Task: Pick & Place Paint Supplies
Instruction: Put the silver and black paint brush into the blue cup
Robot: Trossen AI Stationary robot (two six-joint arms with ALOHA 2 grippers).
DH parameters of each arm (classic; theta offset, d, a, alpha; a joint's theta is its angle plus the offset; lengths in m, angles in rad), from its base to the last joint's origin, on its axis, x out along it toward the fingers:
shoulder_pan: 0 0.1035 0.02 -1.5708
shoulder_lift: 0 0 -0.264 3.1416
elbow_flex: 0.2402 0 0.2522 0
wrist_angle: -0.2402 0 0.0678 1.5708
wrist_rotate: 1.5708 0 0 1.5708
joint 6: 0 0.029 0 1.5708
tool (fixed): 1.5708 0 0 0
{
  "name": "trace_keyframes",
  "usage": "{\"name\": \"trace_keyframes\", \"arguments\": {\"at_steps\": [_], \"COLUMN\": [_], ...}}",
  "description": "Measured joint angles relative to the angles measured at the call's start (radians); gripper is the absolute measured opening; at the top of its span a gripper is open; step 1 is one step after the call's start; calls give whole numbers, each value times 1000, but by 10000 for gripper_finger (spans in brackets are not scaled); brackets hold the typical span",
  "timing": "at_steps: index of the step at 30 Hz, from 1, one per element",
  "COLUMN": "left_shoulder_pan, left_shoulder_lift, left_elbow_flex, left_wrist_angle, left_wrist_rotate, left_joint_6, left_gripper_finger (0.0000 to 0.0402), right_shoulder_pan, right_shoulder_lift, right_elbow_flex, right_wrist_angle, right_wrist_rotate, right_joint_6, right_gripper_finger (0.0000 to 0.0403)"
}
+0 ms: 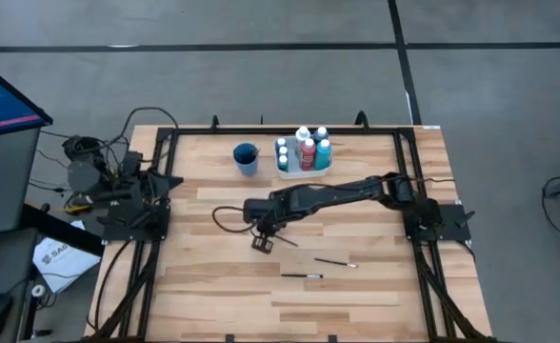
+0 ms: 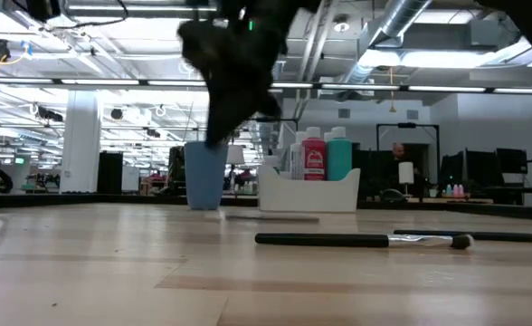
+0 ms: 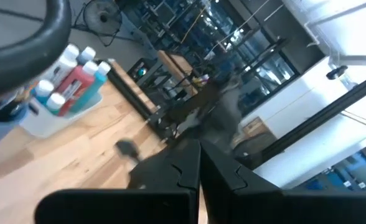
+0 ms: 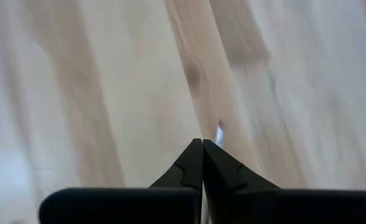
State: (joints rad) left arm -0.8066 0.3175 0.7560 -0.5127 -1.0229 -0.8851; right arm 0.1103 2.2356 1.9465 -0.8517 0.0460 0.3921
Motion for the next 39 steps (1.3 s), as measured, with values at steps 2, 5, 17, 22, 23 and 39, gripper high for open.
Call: {"name": "trace_keyframes", "arguments": {"at_steps": [2, 5, 17, 22, 23, 39], "left_shoulder_pan": [0, 0, 0, 0, 0, 0], "left_shoulder_lift": [-21, -63, -88, -39, -30, -5], "left_elbow_flex": [-45, -132, -452, -499, -499, -499], "left_wrist_angle": [0, -1, -2, 1, 5, 12], "left_wrist_rotate": [-2, -9, -85, -35, -35, -16], "left_joint_6": [-42, -128, -648, -817, -832, -849], "left_gripper_finger": [0, 0, 0, 0, 0, 0], "right_shoulder_pan": [-7, -22, -35, -43, -53, -105], "right_shoulder_lift": [-43, -98, -50, 39, 57, 143], "right_elbow_flex": [0, 3, 3, 3, 3, 71], "right_wrist_angle": [38, 108, -256, -247, -241, -212], "right_wrist_rotate": [2, 4, 60, 59, 56, -31], "right_joint_6": [-28, -69, -162, -197, -203, -158], "right_gripper_finger": [1, 1, 54, 122, 137, 187]}}
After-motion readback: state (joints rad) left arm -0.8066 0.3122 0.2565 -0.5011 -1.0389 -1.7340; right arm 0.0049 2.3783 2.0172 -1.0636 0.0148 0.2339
